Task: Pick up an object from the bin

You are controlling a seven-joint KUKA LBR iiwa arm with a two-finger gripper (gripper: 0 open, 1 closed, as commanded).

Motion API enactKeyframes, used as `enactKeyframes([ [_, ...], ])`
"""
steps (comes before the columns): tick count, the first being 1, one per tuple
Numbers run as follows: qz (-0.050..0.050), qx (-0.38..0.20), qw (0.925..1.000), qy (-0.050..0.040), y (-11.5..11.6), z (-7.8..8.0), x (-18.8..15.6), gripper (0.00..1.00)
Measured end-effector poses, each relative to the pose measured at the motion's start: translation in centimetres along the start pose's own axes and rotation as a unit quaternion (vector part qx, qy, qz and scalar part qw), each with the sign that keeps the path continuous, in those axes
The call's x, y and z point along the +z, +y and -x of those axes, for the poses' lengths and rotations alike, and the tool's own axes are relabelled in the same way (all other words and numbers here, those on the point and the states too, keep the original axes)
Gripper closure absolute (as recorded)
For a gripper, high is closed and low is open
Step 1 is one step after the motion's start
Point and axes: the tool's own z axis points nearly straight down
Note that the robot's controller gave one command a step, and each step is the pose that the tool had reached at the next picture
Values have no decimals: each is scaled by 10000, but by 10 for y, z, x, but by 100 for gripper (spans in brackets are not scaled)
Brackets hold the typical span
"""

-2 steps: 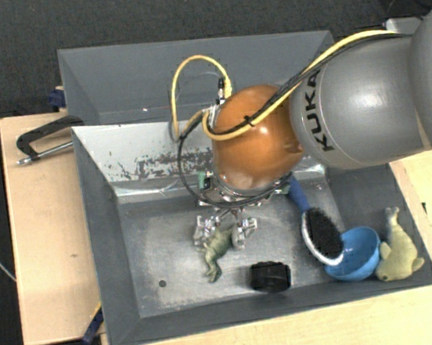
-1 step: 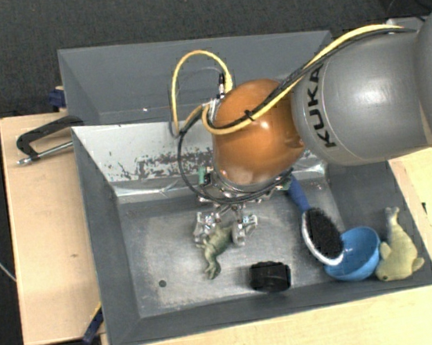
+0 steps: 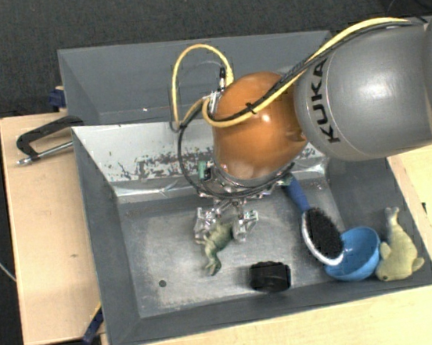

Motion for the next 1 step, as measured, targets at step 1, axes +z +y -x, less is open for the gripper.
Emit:
enactKeyframes([
  [1,0,15,10000,2,-1,2,-14,100],
])
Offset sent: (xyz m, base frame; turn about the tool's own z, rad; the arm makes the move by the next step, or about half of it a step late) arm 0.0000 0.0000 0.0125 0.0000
